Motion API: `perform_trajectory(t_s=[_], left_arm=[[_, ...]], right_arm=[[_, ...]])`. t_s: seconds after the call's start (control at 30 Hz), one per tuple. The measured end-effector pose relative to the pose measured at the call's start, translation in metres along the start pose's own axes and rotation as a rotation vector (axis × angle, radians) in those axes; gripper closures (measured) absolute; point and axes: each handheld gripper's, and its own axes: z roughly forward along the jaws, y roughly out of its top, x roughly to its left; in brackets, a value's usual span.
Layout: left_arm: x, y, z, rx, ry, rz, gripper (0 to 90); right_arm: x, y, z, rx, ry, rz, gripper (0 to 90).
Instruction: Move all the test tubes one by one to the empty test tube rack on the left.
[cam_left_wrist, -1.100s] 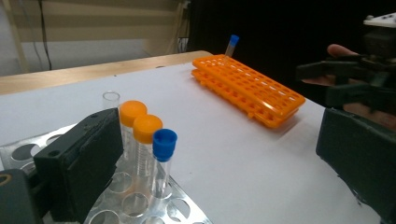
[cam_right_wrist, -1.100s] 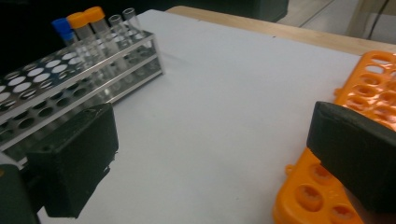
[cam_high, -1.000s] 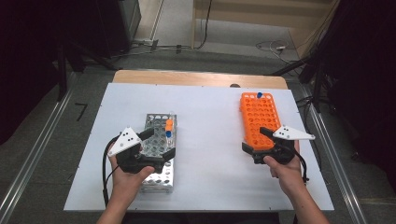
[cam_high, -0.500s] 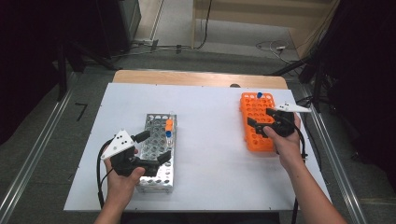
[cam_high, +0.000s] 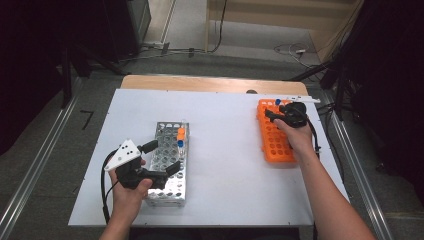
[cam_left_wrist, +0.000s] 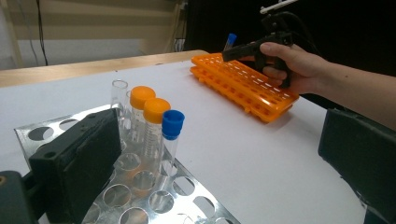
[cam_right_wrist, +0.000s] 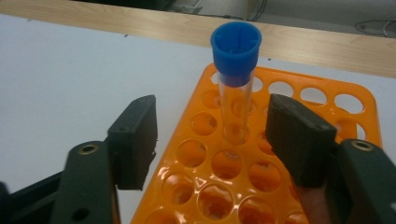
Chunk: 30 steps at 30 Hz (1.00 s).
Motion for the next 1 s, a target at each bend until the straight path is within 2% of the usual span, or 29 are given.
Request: perform_trajectory(t_s=[0.17,0.27,0.47,0.53,0.63,0.73,0.87,1.0], left_arm=[[0.001,0.0,0.0,0.003,0.002,0.002,0.0],[0.0,-0.001,0.0,0.003,0.001,0.003,0.0],[0.001,-0.001,-0.001,0.0,0.006,-0.001,0.0],[0.002,-0.001,-0.001,0.001,0.007,-0.003,0.0],[0.002,-0.001,-0.001,-0.002,0.009,-0.005,0.0],[0.001,0.0,-0.001,0.0,0.012,-0.002,0.0],[-0.001,0.002,0.0,0.001,0.011,0.011,0.0],[-0.006,0.004,0.003,0.005,0.002,0.021,0.0]], right_arm=[[-0.004,0.006,0.011,0.038,-0.021,0.004,45.1],[-0.005,0.006,0.018,0.074,-0.057,-0.002,54.3],[-0.006,0.008,0.021,0.089,-0.076,0.008,72.3],[-0.007,0.008,0.021,0.098,-0.075,0.02,73.6],[-0.009,0.008,0.02,0.085,-0.062,0.035,74.0],[-0.009,0.008,0.016,0.05,-0.063,0.03,74.1],[-0.007,0.011,0.006,0.003,-0.068,0.013,74.1],[-0.001,0.016,-0.009,-0.036,-0.045,-0.018,74.1]])
